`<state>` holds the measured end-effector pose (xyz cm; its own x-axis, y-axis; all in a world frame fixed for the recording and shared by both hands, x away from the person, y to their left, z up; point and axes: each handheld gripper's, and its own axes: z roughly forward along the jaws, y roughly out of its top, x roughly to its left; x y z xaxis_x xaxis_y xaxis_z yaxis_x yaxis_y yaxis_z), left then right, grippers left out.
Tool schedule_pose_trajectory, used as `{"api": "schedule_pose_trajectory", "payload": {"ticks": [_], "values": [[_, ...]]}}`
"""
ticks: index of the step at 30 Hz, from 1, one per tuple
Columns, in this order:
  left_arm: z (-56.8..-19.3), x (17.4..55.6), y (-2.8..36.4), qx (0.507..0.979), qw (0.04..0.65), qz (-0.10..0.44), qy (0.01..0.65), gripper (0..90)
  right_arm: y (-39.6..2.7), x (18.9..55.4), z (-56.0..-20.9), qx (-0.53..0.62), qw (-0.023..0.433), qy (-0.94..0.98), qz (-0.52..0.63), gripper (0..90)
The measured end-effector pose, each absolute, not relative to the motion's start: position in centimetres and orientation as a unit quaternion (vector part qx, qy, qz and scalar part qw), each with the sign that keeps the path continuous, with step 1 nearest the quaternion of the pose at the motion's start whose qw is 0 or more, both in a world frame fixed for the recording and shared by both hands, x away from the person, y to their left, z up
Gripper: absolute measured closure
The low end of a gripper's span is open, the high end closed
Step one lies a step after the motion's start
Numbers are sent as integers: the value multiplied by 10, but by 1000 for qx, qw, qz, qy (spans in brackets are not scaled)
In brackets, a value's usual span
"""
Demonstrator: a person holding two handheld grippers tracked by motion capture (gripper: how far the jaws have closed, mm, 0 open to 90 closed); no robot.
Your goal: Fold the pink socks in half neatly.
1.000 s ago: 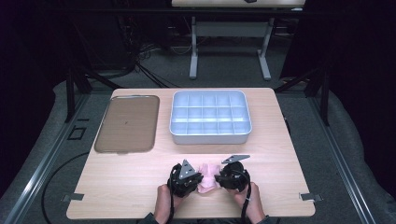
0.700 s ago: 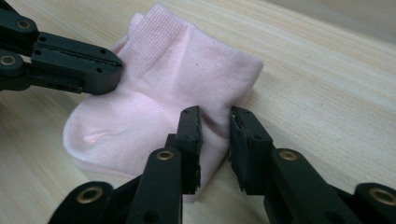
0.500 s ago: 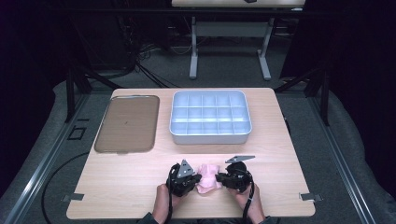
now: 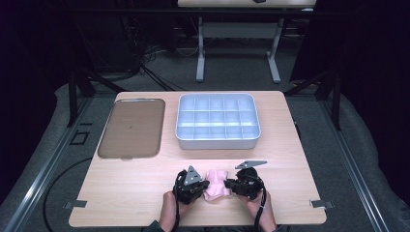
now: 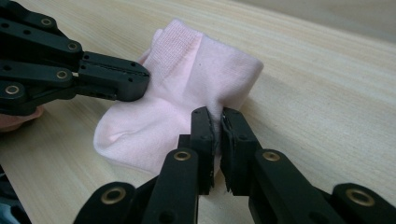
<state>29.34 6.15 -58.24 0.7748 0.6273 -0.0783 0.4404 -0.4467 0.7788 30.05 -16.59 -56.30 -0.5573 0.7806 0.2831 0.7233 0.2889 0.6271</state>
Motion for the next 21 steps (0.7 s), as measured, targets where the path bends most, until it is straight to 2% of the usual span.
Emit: {"api": "schedule_pose_trajectory", "payload": {"ticks": [7,9,21], "values": [[-583,294,60,842,424,106,316,893,-163,296,-549,452,50,811,368,839],[-583,294,60,841,425,105,317,893,-163,294,-541,449,55,828,332,840],[-583,294,60,840,426,104,319,893,-145,294,-537,403,43,822,400,842]]}}
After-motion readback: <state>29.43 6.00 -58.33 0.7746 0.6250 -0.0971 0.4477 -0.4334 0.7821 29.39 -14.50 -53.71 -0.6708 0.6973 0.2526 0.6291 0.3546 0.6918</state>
